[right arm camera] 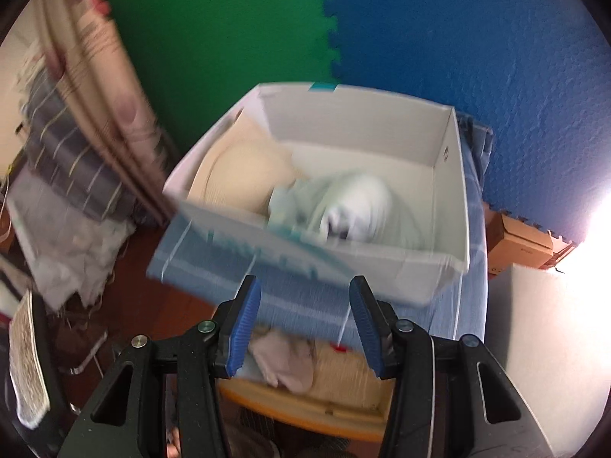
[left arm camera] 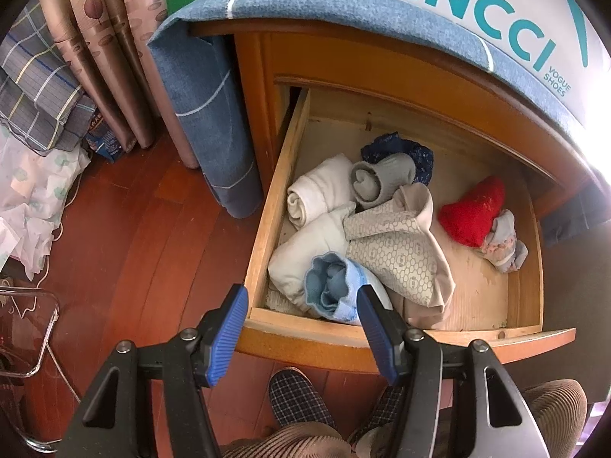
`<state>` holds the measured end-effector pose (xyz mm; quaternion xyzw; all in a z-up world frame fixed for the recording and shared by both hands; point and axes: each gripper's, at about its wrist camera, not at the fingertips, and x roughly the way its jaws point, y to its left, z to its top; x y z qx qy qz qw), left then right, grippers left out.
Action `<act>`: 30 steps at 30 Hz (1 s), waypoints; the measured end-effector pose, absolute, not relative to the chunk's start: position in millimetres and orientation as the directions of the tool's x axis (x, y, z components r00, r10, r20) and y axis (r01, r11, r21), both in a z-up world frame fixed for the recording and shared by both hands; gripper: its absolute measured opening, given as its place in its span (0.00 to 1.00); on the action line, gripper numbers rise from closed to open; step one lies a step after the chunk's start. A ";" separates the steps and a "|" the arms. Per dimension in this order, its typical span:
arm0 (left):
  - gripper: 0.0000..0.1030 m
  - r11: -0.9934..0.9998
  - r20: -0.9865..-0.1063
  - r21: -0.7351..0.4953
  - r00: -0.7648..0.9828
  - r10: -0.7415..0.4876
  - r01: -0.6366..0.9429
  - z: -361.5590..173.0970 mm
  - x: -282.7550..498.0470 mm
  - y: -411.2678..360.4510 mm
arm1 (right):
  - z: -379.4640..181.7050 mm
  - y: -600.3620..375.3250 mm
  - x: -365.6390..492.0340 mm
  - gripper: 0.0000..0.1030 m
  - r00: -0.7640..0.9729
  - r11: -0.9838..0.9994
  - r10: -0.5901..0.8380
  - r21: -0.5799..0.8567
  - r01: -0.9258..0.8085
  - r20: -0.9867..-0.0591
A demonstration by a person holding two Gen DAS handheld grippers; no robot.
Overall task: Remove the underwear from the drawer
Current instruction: 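Withdraw the right gripper from the shoe box back over the drawer, then grasp the lavender hexagon-print panties with the right gripper and lift them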
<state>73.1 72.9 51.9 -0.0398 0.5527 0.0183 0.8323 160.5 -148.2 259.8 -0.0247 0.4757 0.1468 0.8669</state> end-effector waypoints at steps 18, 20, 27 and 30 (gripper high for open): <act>0.59 0.946 -0.872 -0.279 0.457 -0.177 -0.167 59.8 64.6 116.4 | 83.2 -108.9 117.1 0.45 0.206 0.915 0.243 0.153 -0.373 -0.948; 0.59 0.944 -0.869 -0.287 0.458 -0.185 -0.163 59.8 64.6 115.7 | 59.9 -101.0 123.3 0.45 0.185 0.920 0.225 0.147 -0.362 -0.957; 0.59 0.932 -0.858 -0.321 0.470 -0.210 -0.170 58.8 63.2 121.6 | 11.4 -74.1 144.2 0.56 0.156 0.918 0.176 0.104 -0.383 -0.972; 0.59 0.927 -0.854 -0.332 0.472 -0.218 -0.173 58.5 62.7 123.1 | -1.9 -65.2 154.0 0.56 0.137 0.911 0.144 0.077 -0.404 -0.980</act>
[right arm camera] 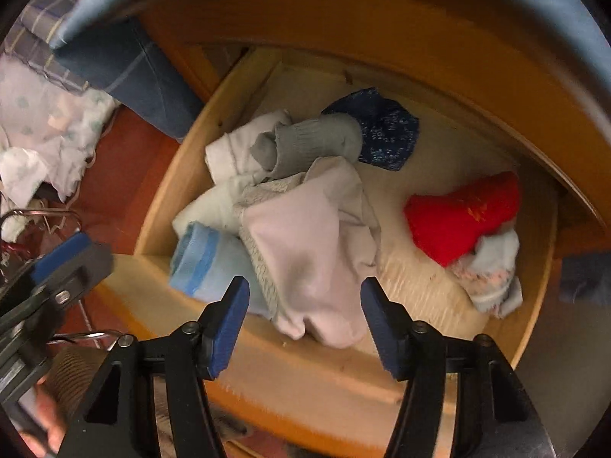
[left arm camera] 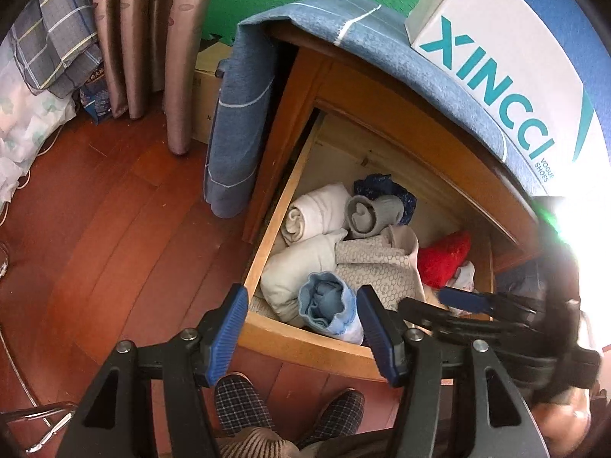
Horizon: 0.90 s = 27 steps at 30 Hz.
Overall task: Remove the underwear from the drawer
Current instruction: 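Grasp the lavender hexagon-print panties with the right gripper and lift them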
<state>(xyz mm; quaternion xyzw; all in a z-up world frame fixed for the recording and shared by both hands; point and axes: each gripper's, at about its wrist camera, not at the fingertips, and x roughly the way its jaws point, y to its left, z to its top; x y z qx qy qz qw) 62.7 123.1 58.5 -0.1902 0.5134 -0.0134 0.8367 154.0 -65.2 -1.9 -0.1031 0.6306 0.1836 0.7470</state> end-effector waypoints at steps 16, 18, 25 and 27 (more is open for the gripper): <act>0.59 0.919 -0.850 -0.355 0.469 -0.240 -0.173 57.6 64.2 126.6 | -72.4 -28.4 183.2 0.55 0.022 0.819 -0.048 -0.052 -0.572 -0.999; 0.59 0.924 -0.855 -0.345 0.462 -0.236 -0.166 57.6 65.1 124.9 | -75.2 -28.2 188.6 0.55 0.006 0.824 -0.044 -0.040 -0.566 -0.999; 0.59 0.939 -0.883 -0.331 0.382 -0.273 -0.094 54.5 74.8 119.2 | -85.9 -41.0 193.2 0.29 -0.055 0.843 -0.054 -0.016 -0.538 -0.997; 0.59 0.945 -0.888 -0.320 0.372 -0.272 -0.072 55.8 78.0 116.7 | -82.5 -53.0 191.6 0.24 -0.045 0.857 -0.055 -0.024 -0.515 -0.998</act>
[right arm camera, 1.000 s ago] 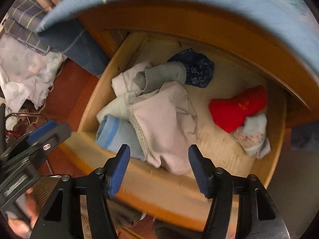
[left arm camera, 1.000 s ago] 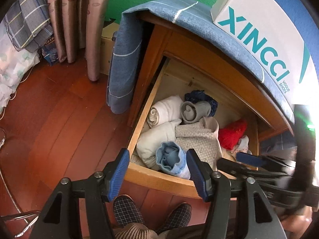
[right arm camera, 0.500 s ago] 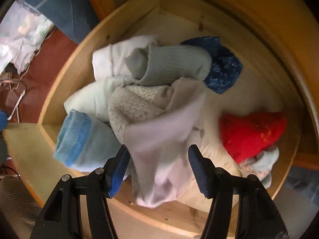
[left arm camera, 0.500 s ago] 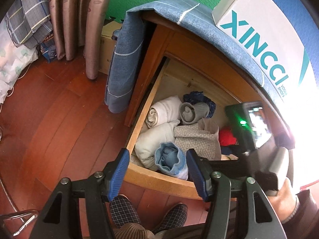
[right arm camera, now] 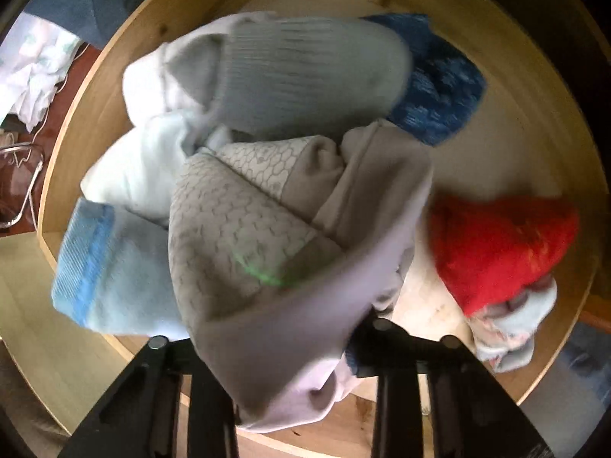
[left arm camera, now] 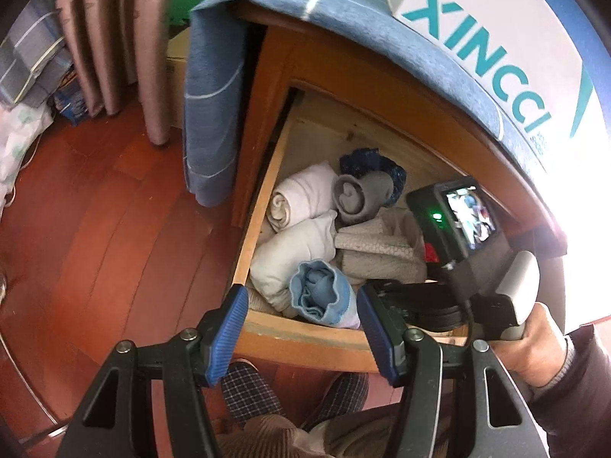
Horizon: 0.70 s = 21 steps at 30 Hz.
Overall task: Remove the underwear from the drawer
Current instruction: 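Grasp the lavender hexagon-print panties with the right gripper and lift them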
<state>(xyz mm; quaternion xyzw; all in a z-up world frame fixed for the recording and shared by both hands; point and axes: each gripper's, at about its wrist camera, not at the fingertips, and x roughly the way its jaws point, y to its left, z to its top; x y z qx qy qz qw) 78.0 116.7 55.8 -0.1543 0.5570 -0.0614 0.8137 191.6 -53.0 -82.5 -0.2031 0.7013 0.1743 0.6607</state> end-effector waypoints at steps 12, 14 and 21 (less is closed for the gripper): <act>0.59 0.950 -0.927 -0.301 0.211 -0.311 0.079 48.0 104.7 74.8 | -54.4 -133.0 171.9 0.16 -0.004 0.935 -0.010 -0.008 -0.355 -1.000; 0.59 0.948 -0.932 -0.308 0.178 -0.317 0.073 42.8 110.3 71.5 | -48.9 -136.4 181.4 0.15 0.002 0.951 0.027 0.025 -0.309 -1.000; 0.59 0.961 -0.960 -0.270 0.058 -0.274 0.060 13.0 126.7 55.0 | -14.5 -187.2 152.7 0.15 0.073 0.973 0.174 0.160 -0.168 -0.982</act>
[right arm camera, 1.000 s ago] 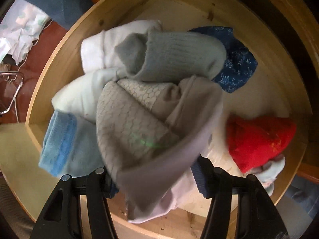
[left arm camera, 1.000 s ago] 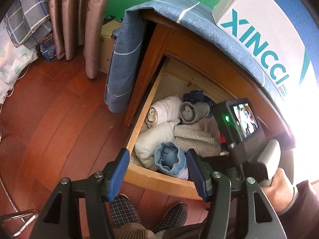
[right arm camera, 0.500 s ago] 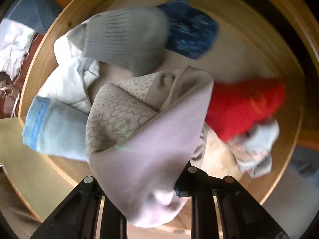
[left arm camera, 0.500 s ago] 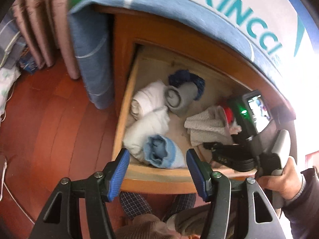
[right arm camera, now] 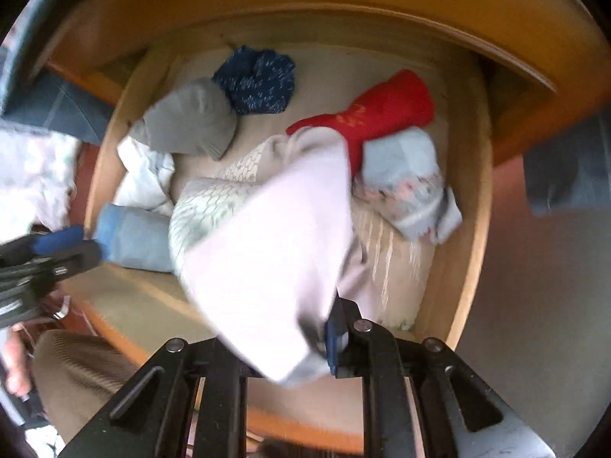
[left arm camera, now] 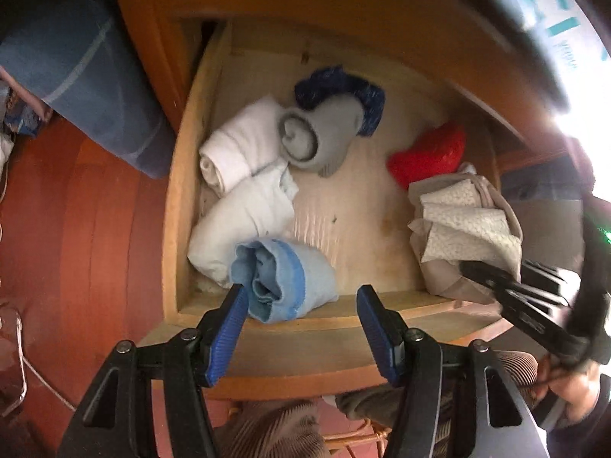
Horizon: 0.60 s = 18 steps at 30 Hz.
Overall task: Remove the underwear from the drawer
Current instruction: 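Grasp the lavender hexagon-print panties with the right gripper and lift them, then grasp the light blue striped sock with the left gripper while the right gripper holds the lavender panties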
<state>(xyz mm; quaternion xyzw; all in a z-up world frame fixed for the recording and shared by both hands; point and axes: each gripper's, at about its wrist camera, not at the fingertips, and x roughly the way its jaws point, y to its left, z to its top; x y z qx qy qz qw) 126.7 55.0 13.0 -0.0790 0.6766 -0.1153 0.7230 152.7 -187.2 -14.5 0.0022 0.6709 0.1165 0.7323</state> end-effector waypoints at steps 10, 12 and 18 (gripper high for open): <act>0.59 0.973 -0.973 -0.229 -0.007 -0.229 -0.005 -10.3 140.6 43.1 | 2.3 -199.9 127.9 0.14 0.121 0.963 0.252 0.236 -0.130 -0.960; 0.59 0.976 -0.976 -0.218 -0.009 -0.218 -0.005 -12.3 141.2 41.4 | 4.6 -199.7 127.3 0.13 0.094 0.959 0.255 0.240 -0.152 -0.962; 0.59 0.980 -0.980 -0.197 -0.014 -0.197 -0.013 -23.4 141.9 33.5 | -9.1 -172.0 145.8 0.51 0.063 0.947 0.266 0.248 -0.204 -0.962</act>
